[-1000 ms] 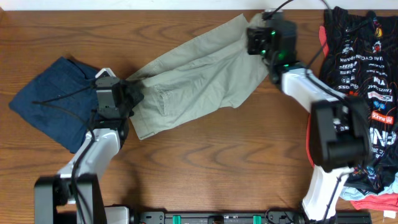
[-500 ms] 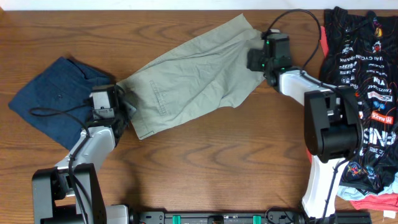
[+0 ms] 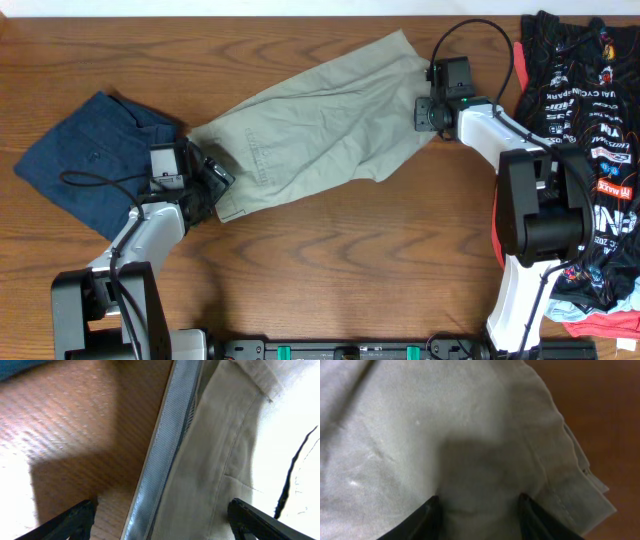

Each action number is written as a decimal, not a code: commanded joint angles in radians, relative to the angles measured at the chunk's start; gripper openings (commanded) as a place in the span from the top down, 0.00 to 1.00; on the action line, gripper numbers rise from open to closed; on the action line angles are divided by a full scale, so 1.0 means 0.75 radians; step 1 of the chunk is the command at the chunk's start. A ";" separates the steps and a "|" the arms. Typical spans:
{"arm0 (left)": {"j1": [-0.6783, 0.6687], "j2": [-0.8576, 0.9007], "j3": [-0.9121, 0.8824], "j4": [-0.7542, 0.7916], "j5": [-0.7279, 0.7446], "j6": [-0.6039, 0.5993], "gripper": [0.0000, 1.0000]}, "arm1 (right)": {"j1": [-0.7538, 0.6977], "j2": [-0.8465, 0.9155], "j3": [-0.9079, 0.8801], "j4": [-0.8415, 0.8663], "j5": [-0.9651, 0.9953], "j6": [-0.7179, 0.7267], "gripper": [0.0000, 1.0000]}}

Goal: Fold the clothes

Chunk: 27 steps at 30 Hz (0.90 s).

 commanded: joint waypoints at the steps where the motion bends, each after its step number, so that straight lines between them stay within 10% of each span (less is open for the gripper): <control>1: -0.002 0.043 -0.005 0.000 0.134 0.102 0.12 | -0.013 0.065 -0.061 -0.157 0.216 0.080 0.52; 15: -0.002 0.086 -0.005 0.172 0.185 0.262 0.13 | -0.017 -0.061 -0.061 -0.354 0.225 0.092 0.52; 27: -0.069 0.238 -0.005 0.162 0.255 0.263 0.94 | -0.012 -0.284 -0.061 -0.313 -0.208 -0.079 0.49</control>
